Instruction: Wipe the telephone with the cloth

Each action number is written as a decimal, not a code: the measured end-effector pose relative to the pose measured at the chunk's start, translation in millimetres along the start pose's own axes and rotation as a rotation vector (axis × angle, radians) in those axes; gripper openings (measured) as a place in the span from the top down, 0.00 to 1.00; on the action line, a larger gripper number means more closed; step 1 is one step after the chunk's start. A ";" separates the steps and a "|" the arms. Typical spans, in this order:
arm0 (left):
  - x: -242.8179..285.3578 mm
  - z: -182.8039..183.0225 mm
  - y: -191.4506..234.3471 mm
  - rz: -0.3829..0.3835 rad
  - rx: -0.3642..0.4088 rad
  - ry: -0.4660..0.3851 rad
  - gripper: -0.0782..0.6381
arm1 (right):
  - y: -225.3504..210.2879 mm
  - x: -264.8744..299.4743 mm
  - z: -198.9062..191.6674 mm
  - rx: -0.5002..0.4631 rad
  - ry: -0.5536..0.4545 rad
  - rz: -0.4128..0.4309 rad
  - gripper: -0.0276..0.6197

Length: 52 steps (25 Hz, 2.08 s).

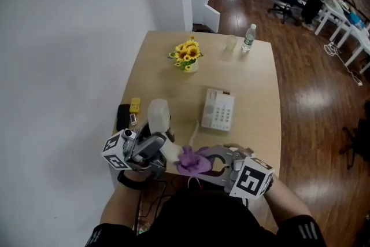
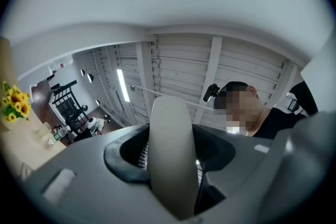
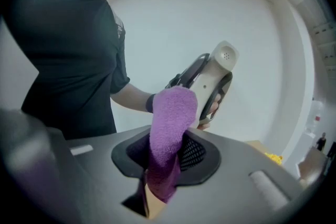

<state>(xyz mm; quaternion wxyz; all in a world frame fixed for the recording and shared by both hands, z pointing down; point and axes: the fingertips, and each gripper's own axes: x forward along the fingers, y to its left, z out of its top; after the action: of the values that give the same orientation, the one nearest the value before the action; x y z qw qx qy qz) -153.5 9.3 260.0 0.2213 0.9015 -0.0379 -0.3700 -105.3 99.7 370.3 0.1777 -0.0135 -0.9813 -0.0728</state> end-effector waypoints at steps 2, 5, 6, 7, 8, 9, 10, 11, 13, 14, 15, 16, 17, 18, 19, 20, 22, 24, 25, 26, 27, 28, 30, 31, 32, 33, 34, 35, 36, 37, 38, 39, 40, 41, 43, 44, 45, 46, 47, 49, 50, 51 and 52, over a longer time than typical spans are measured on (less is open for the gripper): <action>-0.4 1.8 -2.5 -0.015 -0.007 -0.005 0.57 | -9.4 -7.2 7.9 -0.010 -0.026 -0.028 0.80; 3.7 -4.0 -7.9 -0.044 -0.016 0.015 0.57 | -37.5 -16.5 29.1 -0.016 -0.080 -0.095 0.80; 5.6 -7.0 -9.7 -0.050 -0.016 0.025 0.57 | -44.2 -15.6 34.7 -0.020 -0.083 -0.101 0.80; 7.7 -9.6 -11.5 -0.055 -0.015 0.034 0.57 | -47.7 -12.9 39.0 -0.025 -0.079 -0.092 0.80; 9.7 -11.0 -13.0 -0.059 -0.014 0.037 0.57 | -48.0 -8.9 41.4 -0.032 -0.067 -0.073 0.80; 11.3 -10.7 -14.2 -0.063 -0.014 0.033 0.57 | -46.1 -4.6 42.0 -0.040 -0.053 -0.050 0.80; 12.3 -8.8 -15.1 -0.068 -0.014 0.022 0.57 | -43.4 -0.9 41.4 -0.047 -0.046 -0.030 0.80; 12.5 -6.0 -15.8 -0.072 -0.014 0.009 0.57 | -41.1 1.3 40.6 -0.045 -0.053 -0.019 0.80; 10.6 0.2 -17.1 -0.080 -0.016 -0.015 0.57 | -39.7 0.8 38.0 -0.005 -0.092 -0.018 0.80; 9.0 2.7 -17.6 -0.082 -0.019 -0.026 0.57 | -39.6 -0.5 35.3 0.024 -0.108 -0.024 0.80; 7.4 4.5 -17.8 -0.082 -0.022 -0.034 0.57 | -38.6 -1.4 31.3 0.048 -0.115 -0.032 0.80; 5.6 5.8 -17.5 -0.078 -0.024 -0.043 0.57 | -36.4 -1.7 26.5 0.067 -0.113 -0.037 0.80; 3.8 7.2 -16.5 -0.071 -0.024 -0.052 0.57 | -32.5 -1.5 21.2 0.079 -0.102 -0.040 0.80; 1.6 9.1 -14.4 -0.061 -0.023 -0.063 0.57 | -27.1 -0.6 16.0 0.086 -0.088 -0.038 0.80; -0.7 11.3 -11.2 -0.047 -0.020 -0.072 0.57 | -20.3 0.8 11.5 0.090 -0.074 -0.033 0.80; -3.1 13.2 -7.2 -0.033 -0.017 -0.078 0.57 | -13.0 2.7 7.8 0.092 -0.064 -0.026 0.80; -6.8 14.2 1.6 -0.006 -0.008 -0.075 0.57 | -0.5 7.2 1.5 0.090 -0.053 -0.011 0.80; -8.0 11.1 10.0 0.016 -0.002 -0.059 0.57 | 7.5 11.2 -4.0 0.077 -0.046 0.010 0.80; -7.5 8.1 13.9 0.028 0.002 -0.048 0.57 | 10.2 12.4 -6.9 0.078 -0.045 0.021 0.80; -6.7 4.0 18.0 0.046 0.008 -0.033 0.57 | 11.2 12.7 -9.8 0.087 -0.051 0.028 0.80; -6.4 -1.1 22.7 0.069 0.017 -0.013 0.57 | 9.5 11.9 -12.2 0.103 -0.069 0.025 0.80; -7.1 -6.9 28.5 0.101 0.028 0.012 0.57 | 4.3 10.1 -14.8 0.124 -0.098 0.012 0.80; -12.3 -20.3 43.6 0.183 0.051 0.076 0.57 | -17.2 3.9 -28.2 0.188 -0.149 -0.048 0.80; -16.8 -27.5 52.4 0.229 0.060 0.111 0.57 | -32.8 0.1 -42.6 0.230 -0.150 -0.091 0.80; -22.2 -34.7 61.6 0.275 0.065 0.143 0.57 | -50.7 -3.8 -62.6 0.271 -0.128 -0.140 0.80; -28.1 -41.7 70.6 0.320 0.066 0.169 0.57 | -70.4 -8.1 -87.1 0.300 -0.087 -0.195 0.80; -34.2 -48.3 78.8 0.361 0.063 0.188 0.57 | -91.4 -12.7 -113.9 0.317 -0.038 -0.253 0.80; -40.4 -54.5 86.3 0.399 0.061 0.205 0.57 | -113.1 -17.2 -140.1 0.329 0.011 -0.312 0.80; -46.5 -60.6 93.0 0.436 0.062 0.222 0.57 | -134.8 -21.1 -164.0 0.343 0.051 -0.368 0.80; -52.1 -66.6 99.0 0.469 0.065 0.241 0.57 | -155.8 -23.8 -185.3 0.360 0.082 -0.415 0.80; -57.0 -72.6 104.1 0.497 0.067 0.259 0.57 | -175.6 -25.2 -204.3 0.379 0.107 -0.452 0.80; -60.9 -78.2 108.4 0.519 0.067 0.275 0.57 | -194.0 -25.2 -221.6 0.399 0.130 -0.480 0.80; -63.8 -83.3 112.2 0.537 0.065 0.286 0.57 | -210.9 -24.0 -237.3 0.417 0.155 -0.499 0.80; -65.9 -87.9 115.6 0.550 0.061 0.293 0.57 | -226.7 -21.9 -251.4 0.431 0.181 -0.513 0.80; -68.2 -95.1 121.9 0.573 0.054 0.299 0.57 | -256.5 -16.4 -274.6 0.441 0.235 -0.537 0.80; -68.8 -98.1 125.0 0.584 0.053 0.301 0.57 | -270.7 -13.3 -284.3 0.435 0.264 -0.552 0.80; -69.5 -100.7 127.9 0.595 0.053 0.304 0.57 | -284.1 -10.0 -293.3 0.425 0.295 -0.568 0.80; -70.1 -102.8 130.2 0.604 0.054 0.307 0.57 | -296.4 -6.4 -301.9 0.411 0.326 -0.584 0.80; -70.7 -104.3 132.0 0.612 0.054 0.309 0.57 | -307.2 -2.6 -309.8 0.390 0.359 -0.596 0.80; -71.2 -105.6 133.9 0.625 0.055 0.310 0.57 | -323.2 5.5 -324.3 0.310 0.437 -0.602 0.80; -71.5 -105.8 134.4 0.633 0.055 0.310 0.57 | -327.2 10.6 -332.4 0.259 0.481 -0.591 0.80; -72.2 -105.8 134.6 0.642 0.056 0.310 0.57 | -328.4 16.7 -341.8 0.208 0.524 -0.570 0.80; -73.7 -105.4 134.8 0.653 0.057 0.311 0.57 | -327.5 23.9 -351.7 0.165 0.564 -0.541 0.80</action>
<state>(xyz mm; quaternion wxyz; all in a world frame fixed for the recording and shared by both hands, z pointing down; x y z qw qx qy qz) -121.9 -55.8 431.8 0.3055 0.8932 -0.3001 -0.1372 -22.9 -276.1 659.2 0.4150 0.2805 -0.8647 -0.0386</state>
